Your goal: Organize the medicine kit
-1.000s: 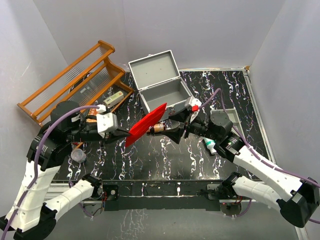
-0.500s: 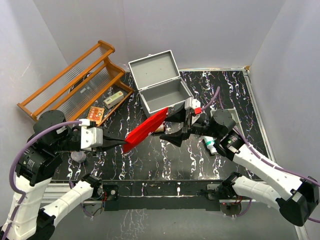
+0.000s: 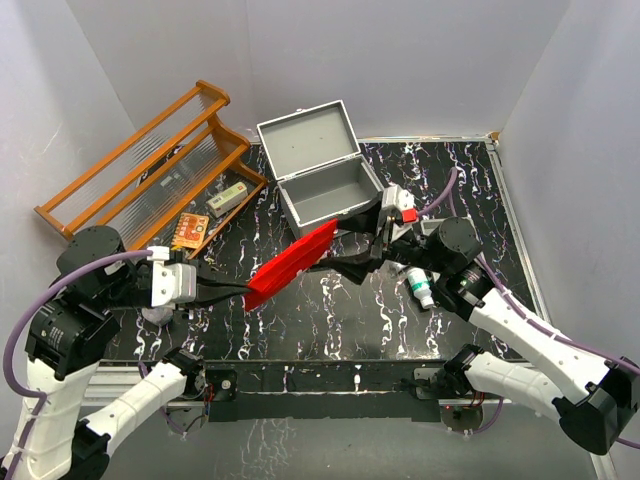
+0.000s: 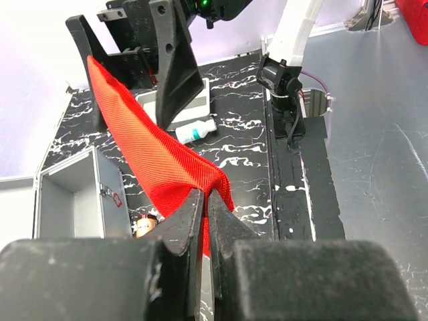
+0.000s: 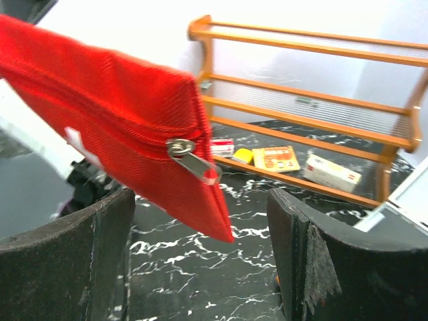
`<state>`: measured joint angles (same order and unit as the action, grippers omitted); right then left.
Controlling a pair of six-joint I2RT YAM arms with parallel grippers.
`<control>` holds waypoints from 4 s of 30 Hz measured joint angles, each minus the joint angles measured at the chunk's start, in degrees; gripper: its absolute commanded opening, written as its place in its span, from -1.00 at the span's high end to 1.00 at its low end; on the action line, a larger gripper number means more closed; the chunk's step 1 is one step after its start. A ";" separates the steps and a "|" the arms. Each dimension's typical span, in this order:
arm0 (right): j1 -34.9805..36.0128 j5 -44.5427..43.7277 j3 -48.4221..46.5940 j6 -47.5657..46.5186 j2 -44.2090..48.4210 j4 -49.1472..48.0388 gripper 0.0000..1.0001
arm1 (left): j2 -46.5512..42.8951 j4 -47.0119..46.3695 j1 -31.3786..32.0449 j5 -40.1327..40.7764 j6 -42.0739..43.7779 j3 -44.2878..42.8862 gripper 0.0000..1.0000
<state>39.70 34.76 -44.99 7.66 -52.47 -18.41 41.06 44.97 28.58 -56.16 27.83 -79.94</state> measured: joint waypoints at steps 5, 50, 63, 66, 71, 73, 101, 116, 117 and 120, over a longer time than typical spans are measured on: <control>0.00 11.89 -0.35 0.31 -1.22 -0.87 -0.44 | -0.39 -1.57 -0.02 -0.02 -0.68 0.48 1.00; -13.90 -19.63 -37.90 -2.25 -26.27 54.75 1.00 | 5.62 -22.69 0.00 65.24 -37.68 23.67 -0.97; -19.45 -14.27 -68.63 -3.48 -52.59 73.46 1.00 | 13.81 -30.40 -0.02 56.15 -49.37 28.46 -0.92; -19.30 -12.87 -70.10 -3.54 -57.07 75.49 1.00 | 19.58 -32.20 -0.02 55.87 -52.96 28.39 -0.80; -19.30 -10.97 -73.81 -3.10 -64.26 78.60 1.00 | 30.93 -33.05 -0.17 56.22 -57.81 26.10 -0.42; -19.34 -10.43 -74.64 -3.04 -65.72 78.90 1.00 | 34.56 -33.73 -0.33 56.08 -58.93 24.59 -0.32; -19.56 -5.20 -55.56 -2.25 -56.22 72.06 1.00 | 50.51 -42.69 -0.50 56.54 -60.24 18.29 0.55; -18.67 -4.31 -70.86 -3.32 -69.94 76.56 0.55 | 49.90 -43.19 -0.87 53.46 -55.78 18.95 0.47; -18.53 -4.28 -71.43 -3.32 -70.79 76.65 0.49 | 49.90 -43.19 -0.87 53.33 -55.63 18.95 0.45; -18.21 -5.11 -72.02 -2.99 -72.37 76.65 0.31 | 49.90 -42.99 -0.92 52.96 -55.10 18.88 0.39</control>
<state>21.50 29.65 -117.01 4.67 -124.84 58.24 90.96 1.98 27.66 -3.20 -27.27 -61.06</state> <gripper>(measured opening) 0.267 0.277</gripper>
